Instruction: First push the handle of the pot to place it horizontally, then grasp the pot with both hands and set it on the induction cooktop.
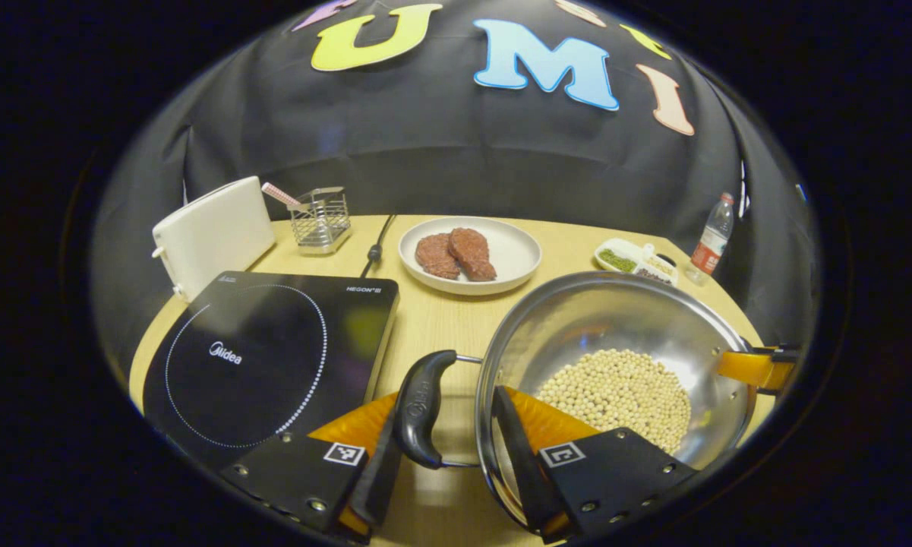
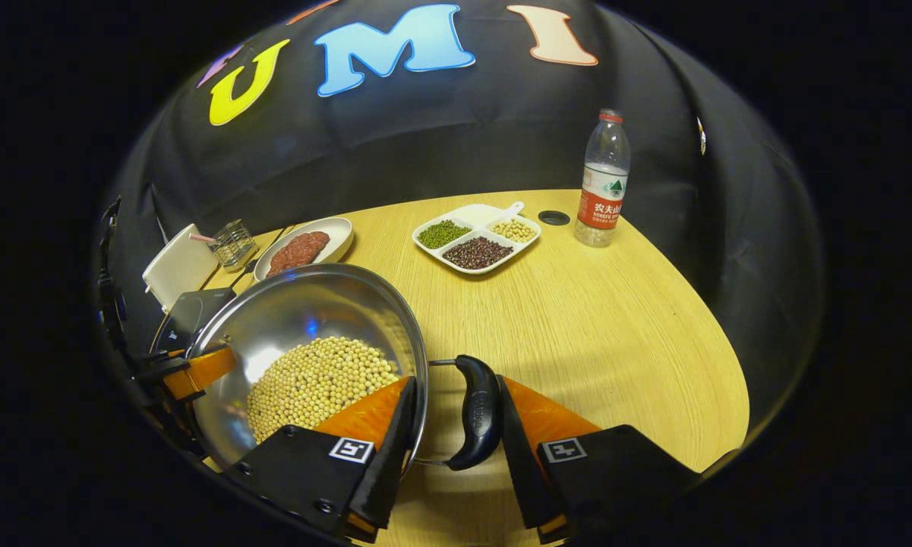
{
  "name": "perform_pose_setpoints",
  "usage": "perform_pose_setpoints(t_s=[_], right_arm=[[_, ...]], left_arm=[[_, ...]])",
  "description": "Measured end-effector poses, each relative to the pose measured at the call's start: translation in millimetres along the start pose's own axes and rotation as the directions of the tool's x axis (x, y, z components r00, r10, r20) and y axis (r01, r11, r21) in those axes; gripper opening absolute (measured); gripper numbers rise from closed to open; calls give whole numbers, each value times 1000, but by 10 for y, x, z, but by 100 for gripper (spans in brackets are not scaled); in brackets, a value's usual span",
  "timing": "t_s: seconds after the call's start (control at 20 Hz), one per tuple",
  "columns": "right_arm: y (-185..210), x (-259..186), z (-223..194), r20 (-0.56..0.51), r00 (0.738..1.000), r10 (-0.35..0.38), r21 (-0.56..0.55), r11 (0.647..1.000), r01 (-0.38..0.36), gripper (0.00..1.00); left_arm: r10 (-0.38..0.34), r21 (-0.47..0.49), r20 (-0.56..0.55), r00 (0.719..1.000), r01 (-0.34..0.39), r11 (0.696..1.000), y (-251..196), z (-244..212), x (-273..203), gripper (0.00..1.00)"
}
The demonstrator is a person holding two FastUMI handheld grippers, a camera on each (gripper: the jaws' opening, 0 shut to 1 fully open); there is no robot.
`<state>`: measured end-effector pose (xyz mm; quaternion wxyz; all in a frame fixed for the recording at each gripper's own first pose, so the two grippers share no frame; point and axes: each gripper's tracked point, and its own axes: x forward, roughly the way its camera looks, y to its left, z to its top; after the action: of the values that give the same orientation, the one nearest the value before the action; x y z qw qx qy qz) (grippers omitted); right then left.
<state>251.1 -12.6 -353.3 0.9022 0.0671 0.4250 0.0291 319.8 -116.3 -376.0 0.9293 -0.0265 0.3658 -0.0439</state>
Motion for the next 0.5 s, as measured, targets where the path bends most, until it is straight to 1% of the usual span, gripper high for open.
perform_pose_setpoints(t_s=[0.15,0.2,0.25,0.3,0.35,0.4,0.45,0.5], right_arm=[[20,-10,4,-8,1000,6,-9,1000,-6,53],[26,17,4,-13,1000,4,-30,1000,-4,53],[12,-6,-11,-15,1000,-1,-45,999,0,49],[11,-43,-17,-18,1000,-12,-46,999,11,46],[10,-68,-25,-15,1000,-22,-50,999,21,49],[1,-105,-33,-18,999,-31,-53,998,30,49],[0,-137,-32,-17,999,-36,-50,998,35,46],[0,-183,-13,-15,999,-41,-40,998,40,46]], left_arm=[[-14,-11,2,1000,14,1000,-4,27,-15,65],[-24,-3,-4,1000,24,1000,-4,13,-26,62],[-31,-2,-11,999,31,1000,-10,17,-82,59],[-33,-4,-16,999,33,999,-20,8,-35,57],[-36,-4,-17,999,36,999,-25,9,-37,57],[-43,-4,-19,999,43,999,-28,18,-21,56],[-48,-1,-24,999,48,999,-26,24,-25,56],[-53,2,-21,998,53,999,-21,39,-50,60]])
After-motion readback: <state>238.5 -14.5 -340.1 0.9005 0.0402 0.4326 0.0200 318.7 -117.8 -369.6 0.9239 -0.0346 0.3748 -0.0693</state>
